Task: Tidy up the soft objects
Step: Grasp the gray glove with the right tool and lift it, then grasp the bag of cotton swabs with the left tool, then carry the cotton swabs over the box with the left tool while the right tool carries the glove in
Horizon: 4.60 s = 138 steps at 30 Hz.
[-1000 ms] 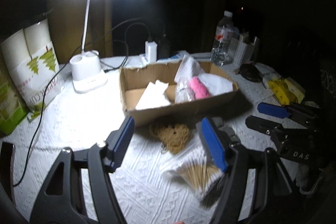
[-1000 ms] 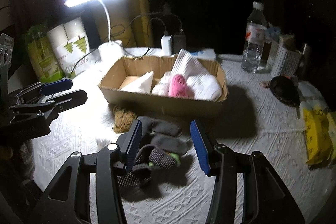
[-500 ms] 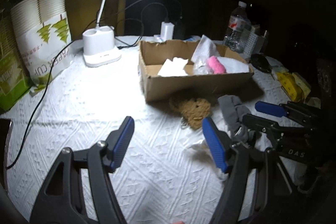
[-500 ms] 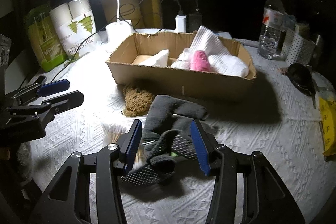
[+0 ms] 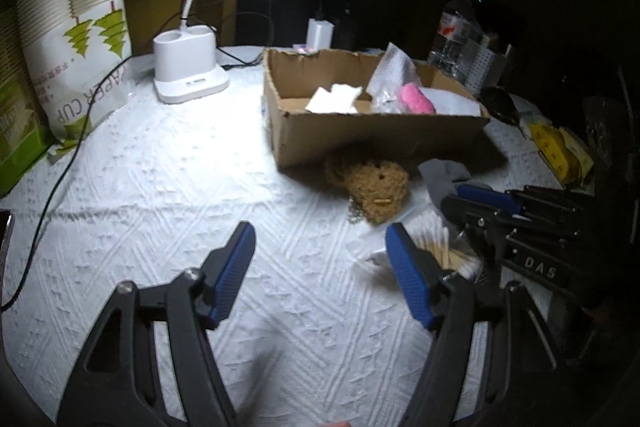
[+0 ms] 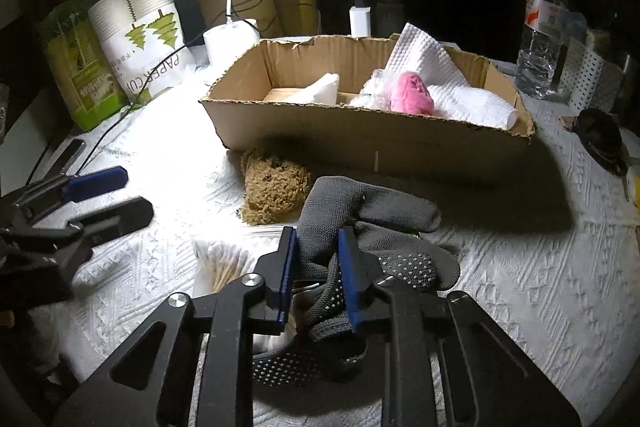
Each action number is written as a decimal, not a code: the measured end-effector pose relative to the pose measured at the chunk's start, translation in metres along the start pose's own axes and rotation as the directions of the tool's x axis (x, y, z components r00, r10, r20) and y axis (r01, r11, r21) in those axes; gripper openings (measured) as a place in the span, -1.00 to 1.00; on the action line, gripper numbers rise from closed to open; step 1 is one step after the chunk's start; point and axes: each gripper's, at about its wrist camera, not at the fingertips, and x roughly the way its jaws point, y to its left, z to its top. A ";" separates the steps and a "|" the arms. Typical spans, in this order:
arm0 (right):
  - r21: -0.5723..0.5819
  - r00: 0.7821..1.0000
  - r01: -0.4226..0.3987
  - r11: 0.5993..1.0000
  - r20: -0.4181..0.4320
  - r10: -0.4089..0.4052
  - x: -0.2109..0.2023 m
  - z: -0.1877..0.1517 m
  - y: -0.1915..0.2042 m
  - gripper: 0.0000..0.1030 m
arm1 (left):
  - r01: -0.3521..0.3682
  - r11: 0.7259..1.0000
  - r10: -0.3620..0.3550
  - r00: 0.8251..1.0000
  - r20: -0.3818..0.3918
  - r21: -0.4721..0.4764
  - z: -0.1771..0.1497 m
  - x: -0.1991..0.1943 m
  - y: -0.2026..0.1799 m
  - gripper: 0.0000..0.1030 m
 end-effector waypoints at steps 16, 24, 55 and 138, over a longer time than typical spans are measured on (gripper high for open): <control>0.075 0.986 -0.002 0.997 0.165 -0.010 -0.073 -0.001 -0.035 -0.72 | 0.068 0.995 -0.063 0.996 -0.069 0.071 -0.003 0.019 -0.055 0.61; 0.111 0.978 0.037 0.993 0.201 -0.058 -0.102 -0.010 -0.067 -0.72 | 0.046 0.996 -0.038 0.994 -0.107 0.074 -0.006 0.035 -0.069 0.62; 0.056 0.998 -0.025 0.998 0.054 0.022 -0.024 -0.013 -0.052 -0.45 | 0.024 0.994 -0.009 0.990 -0.143 0.107 -0.004 0.053 -0.071 0.63; 0.007 0.991 0.039 0.999 0.127 -0.040 0.000 0.098 -0.105 -0.44 | -0.027 0.999 0.024 0.995 0.099 0.030 0.120 0.073 -0.011 0.02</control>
